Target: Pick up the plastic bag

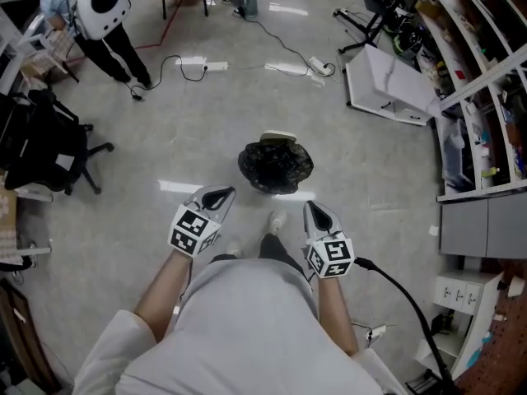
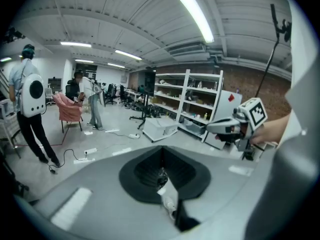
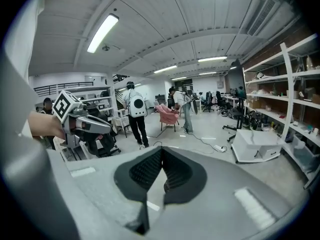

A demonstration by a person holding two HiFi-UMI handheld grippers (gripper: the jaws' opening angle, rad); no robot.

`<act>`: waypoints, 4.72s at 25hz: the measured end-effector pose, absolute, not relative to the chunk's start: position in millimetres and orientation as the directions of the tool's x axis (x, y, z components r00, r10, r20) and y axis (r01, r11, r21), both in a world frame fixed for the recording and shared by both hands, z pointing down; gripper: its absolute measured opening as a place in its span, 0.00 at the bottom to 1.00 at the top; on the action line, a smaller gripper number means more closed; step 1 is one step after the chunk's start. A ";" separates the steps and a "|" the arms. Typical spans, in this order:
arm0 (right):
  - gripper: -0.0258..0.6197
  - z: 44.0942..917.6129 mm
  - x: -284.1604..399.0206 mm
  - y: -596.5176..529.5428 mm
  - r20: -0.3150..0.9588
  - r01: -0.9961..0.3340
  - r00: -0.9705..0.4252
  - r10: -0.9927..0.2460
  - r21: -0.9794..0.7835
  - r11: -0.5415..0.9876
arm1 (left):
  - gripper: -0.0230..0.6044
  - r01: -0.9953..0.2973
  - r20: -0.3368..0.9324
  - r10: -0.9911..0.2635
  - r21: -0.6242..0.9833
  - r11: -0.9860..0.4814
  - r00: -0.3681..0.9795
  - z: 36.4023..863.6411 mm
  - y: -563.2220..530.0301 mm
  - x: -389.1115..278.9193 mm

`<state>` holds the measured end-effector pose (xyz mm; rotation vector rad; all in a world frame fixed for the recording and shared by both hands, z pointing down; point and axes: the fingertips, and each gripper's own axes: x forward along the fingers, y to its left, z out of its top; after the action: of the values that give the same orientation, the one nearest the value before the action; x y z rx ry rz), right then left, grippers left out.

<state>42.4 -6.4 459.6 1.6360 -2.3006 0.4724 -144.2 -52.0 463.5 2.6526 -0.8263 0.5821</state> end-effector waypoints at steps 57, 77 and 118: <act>0.04 751.0 180.4 -227.7 0.716 -0.883 -0.431 -0.549 -0.207 0.422 | 0.04 -0.773 0.747 -0.408 0.217 -0.596 0.525 752.6 -267.8 -20.0; 0.22 994.7 198.3 -243.8 0.859 -0.948 -0.295 -0.418 -0.207 0.242 | 0.38 -0.819 0.883 -0.152 0.331 -0.468 0.443 1007.1 -287.6 -42.0; 0.04 1046.9 209.0 -223.9 0.916 -0.948 -0.288 -0.280 -0.230 0.222 | 0.05 -0.887 0.939 -0.141 0.235 -0.398 0.312 1044.8 -267.9 -63.7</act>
<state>209.0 -223.9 1046.9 1.1507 -1.7239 1.0920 -63.7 -267.9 1044.8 1.7643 -0.9256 1.1522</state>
